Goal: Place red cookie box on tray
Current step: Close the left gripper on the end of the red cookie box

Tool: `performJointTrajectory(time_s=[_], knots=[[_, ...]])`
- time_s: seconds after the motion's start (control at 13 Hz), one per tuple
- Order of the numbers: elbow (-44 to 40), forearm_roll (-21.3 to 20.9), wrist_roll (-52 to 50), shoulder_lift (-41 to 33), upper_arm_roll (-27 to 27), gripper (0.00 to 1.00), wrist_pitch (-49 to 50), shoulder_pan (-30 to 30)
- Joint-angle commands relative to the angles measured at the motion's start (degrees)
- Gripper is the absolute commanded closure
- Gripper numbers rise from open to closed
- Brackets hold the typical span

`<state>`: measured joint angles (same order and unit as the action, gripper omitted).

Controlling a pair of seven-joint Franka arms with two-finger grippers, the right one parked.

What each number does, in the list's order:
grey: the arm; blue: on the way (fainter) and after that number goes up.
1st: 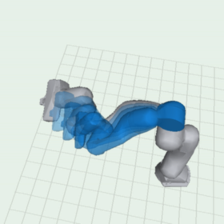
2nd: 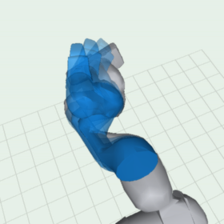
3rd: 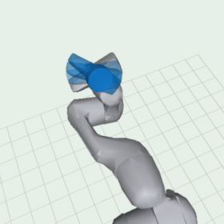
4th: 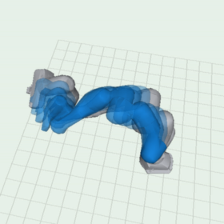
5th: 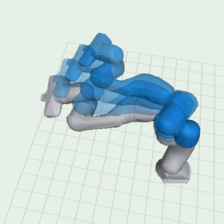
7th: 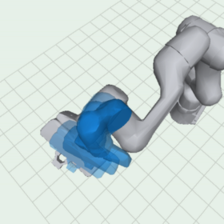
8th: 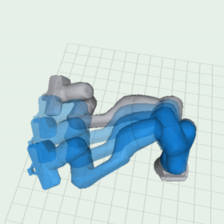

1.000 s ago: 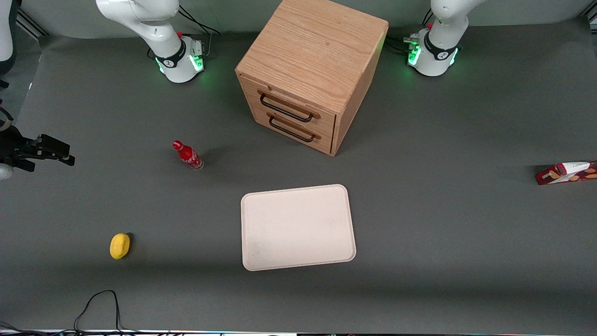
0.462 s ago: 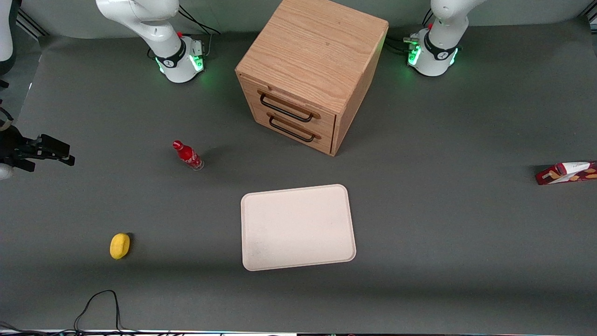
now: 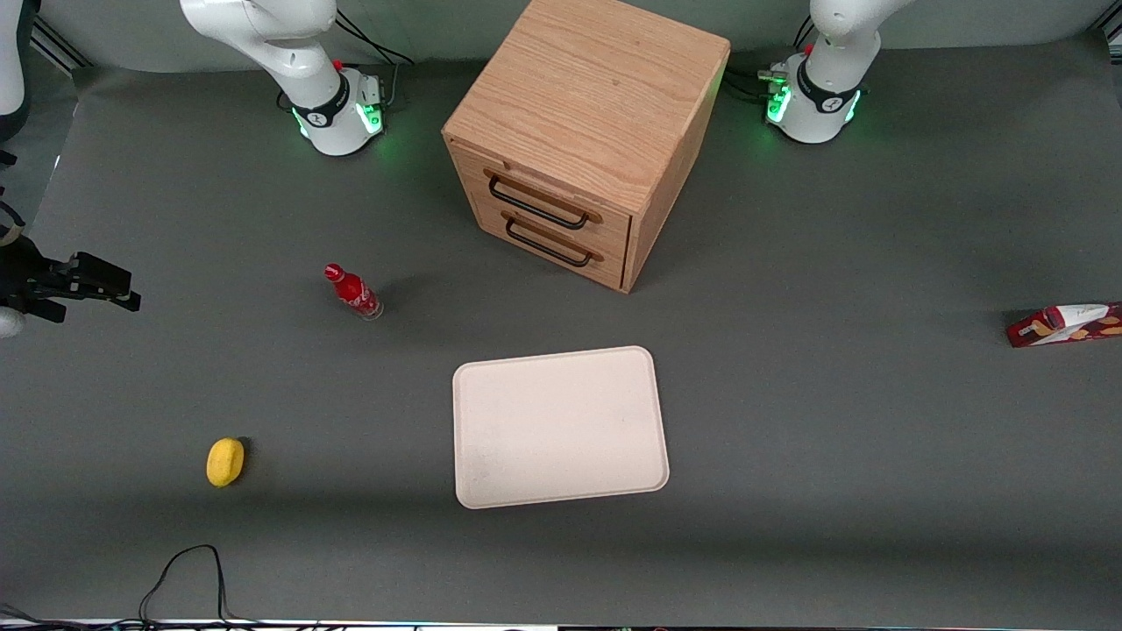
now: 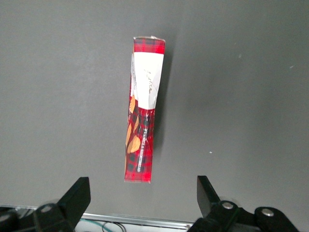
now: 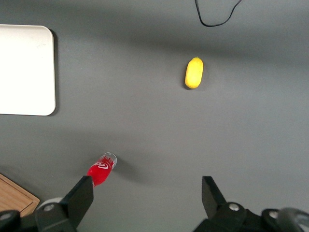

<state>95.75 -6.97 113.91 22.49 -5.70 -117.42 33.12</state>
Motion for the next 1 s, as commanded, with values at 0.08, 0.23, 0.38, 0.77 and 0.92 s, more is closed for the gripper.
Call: performJointTrajectory(time_s=[0.08,0.23,0.38,0.77,0.92], knots=[[9.01,0.91,3.69,-0.43,0.6,0.02,-10.97,0.72],[9.37,2.57,4.56,1.94,0.6,0.02,-12.39,0.63],[9.63,3.28,6.24,4.13,0.6,0.02,-14.76,0.81],[9.55,5.3,8.09,7.13,0.86,0.02,-17.23,1.6],[9.63,5.48,8.09,7.22,0.86,0.02,-17.93,1.6]])
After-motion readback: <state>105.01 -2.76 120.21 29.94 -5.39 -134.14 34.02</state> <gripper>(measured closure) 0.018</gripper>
